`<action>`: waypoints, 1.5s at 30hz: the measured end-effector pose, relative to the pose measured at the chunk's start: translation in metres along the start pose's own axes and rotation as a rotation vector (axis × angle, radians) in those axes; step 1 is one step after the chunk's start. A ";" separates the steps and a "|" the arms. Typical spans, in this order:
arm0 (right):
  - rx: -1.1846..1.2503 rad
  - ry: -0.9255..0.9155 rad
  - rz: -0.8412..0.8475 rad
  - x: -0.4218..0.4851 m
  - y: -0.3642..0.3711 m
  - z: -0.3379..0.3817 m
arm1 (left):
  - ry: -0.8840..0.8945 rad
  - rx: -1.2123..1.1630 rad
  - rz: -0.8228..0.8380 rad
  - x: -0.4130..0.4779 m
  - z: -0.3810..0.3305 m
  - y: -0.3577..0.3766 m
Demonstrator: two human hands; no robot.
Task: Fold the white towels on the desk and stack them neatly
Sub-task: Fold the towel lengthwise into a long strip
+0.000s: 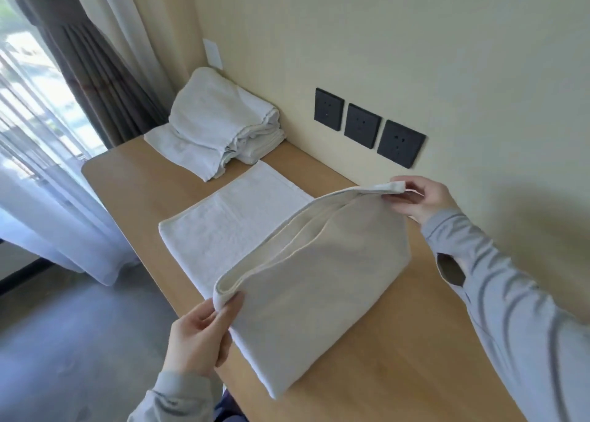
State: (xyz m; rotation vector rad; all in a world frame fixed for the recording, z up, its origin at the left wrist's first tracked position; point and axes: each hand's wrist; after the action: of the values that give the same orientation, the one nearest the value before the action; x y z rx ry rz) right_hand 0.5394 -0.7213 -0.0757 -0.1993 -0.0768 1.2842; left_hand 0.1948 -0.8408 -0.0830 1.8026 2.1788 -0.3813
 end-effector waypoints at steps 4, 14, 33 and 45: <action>-0.245 -0.137 -0.179 0.040 0.050 0.014 | 0.187 0.120 -0.044 0.060 -0.017 -0.033; -0.597 -0.209 -0.259 0.163 0.217 0.024 | 0.152 0.088 0.025 0.217 -0.033 -0.116; -1.059 -0.682 0.156 0.238 0.351 -0.075 | 0.535 0.924 -0.207 0.368 0.021 -0.111; -1.333 -0.527 0.682 0.280 0.347 -0.059 | 0.500 0.765 -0.031 0.402 0.031 -0.118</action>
State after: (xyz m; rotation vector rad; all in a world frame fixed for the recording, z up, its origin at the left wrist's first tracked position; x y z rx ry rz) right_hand 0.3010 -0.3668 -0.2150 -1.0845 -1.4335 1.7516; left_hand 0.0097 -0.5099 -0.2625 2.4662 2.6156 -0.9677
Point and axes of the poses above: each hand's wrist, its own x-axis towards the middle knuckle, its own y-axis out of the palm, z = x × y
